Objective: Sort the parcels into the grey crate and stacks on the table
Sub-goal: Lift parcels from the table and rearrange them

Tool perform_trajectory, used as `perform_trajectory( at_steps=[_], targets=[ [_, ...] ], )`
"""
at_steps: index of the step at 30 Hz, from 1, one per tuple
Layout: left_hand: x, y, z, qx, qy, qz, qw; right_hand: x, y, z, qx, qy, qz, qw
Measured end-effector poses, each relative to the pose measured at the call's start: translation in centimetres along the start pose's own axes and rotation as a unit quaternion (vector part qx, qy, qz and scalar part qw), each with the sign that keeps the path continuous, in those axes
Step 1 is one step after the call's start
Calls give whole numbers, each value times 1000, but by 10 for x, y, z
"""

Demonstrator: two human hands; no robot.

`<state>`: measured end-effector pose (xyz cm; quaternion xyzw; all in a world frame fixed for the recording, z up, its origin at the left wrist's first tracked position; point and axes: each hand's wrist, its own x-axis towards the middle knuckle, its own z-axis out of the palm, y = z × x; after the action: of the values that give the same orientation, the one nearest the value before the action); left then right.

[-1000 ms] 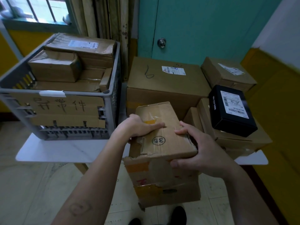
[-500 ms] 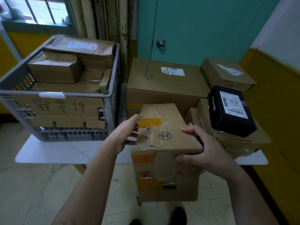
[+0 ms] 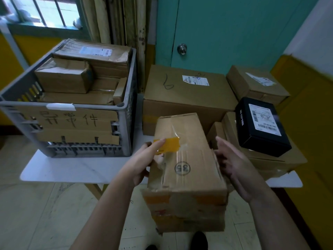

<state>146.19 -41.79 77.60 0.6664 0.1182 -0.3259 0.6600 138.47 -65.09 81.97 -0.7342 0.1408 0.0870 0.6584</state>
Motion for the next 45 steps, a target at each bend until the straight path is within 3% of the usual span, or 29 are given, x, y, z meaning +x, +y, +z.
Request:
perform_trajectory(
  at_steps=[4, 7, 14, 18, 29, 34, 37, 40, 45],
  targets=[
    [0, 0, 2, -14, -40, 8, 999, 10, 1, 7, -25, -4, 26, 999],
    [-4, 2, 7, -22, -16, 47, 999, 12, -2, 11, -45, 19, 5, 999],
    [-9, 25, -5, -189, -11, 68, 980, 12, -8, 17, 43, 46, -25, 998],
    [-13, 30, -1, -114, -2, 88, 989, 13, -11, 26, 96, 32, 42, 994],
    [-8, 19, -4, -113, -31, 102, 988, 15, -9, 27, 92, 39, 27, 995],
    [1, 18, -12, -75, -22, 44, 996, 12, -3, 22, 81, 41, 27, 995],
    [-1, 22, -8, 16, -8, 3, 1000, 8, -3, 23, 43, 16, -1, 999],
    [-2, 22, -5, 39, 22, -11, 999, 3, -4, 25, 19, -21, -32, 999],
    [-5, 23, -7, 69, 33, 22, 997, -5, -2, 23, -6, -61, -76, 995]
  ],
)
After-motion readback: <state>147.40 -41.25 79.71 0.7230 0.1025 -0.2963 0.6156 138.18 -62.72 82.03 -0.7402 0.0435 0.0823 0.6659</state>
